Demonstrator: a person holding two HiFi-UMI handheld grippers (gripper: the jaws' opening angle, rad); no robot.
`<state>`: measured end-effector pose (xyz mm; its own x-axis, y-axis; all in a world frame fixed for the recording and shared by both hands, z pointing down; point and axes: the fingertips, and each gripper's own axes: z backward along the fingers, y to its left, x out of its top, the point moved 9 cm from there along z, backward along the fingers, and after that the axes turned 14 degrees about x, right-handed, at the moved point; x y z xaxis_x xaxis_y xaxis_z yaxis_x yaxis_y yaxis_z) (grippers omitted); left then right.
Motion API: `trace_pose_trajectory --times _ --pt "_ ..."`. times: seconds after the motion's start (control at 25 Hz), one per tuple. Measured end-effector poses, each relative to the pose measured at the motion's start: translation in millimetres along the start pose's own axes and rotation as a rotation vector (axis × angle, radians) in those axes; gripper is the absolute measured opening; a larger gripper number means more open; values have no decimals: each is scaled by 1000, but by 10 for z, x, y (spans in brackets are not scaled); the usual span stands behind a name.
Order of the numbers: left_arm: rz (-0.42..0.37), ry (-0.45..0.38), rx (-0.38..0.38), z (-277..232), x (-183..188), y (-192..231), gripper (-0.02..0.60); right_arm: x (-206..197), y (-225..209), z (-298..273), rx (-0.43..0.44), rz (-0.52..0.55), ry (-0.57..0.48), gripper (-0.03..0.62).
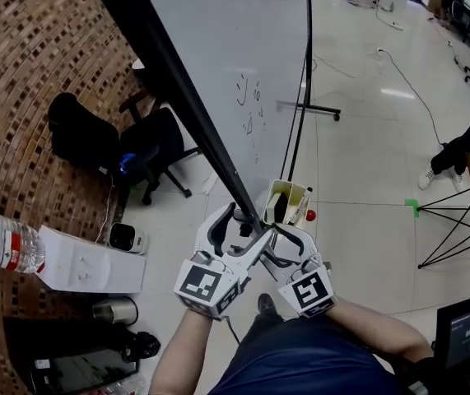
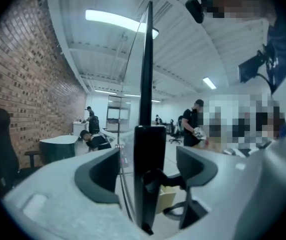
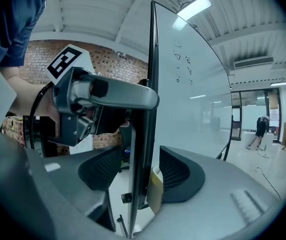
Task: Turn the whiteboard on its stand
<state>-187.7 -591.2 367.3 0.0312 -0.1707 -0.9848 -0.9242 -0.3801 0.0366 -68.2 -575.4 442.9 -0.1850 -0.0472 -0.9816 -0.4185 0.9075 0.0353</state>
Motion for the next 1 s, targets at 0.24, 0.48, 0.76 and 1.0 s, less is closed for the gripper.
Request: trace_pose_trajectory --times 0.24,0.48,0.76,1.0 --pt "-100 61 -214 -94 -349 73 344 -40 35 -199 -67 4 26 233" --pt "-145 38 -193 -164 -483 14 193 -22 77 -206 -165 19 1 153" --pt "-85 -24 -83 -178 -458 -133 184 -103 119 -5 -209 -42 54 132" --pt "-89 -12 29 -185 -400 -213 190 -151 163 450 -197 -137 40 115"
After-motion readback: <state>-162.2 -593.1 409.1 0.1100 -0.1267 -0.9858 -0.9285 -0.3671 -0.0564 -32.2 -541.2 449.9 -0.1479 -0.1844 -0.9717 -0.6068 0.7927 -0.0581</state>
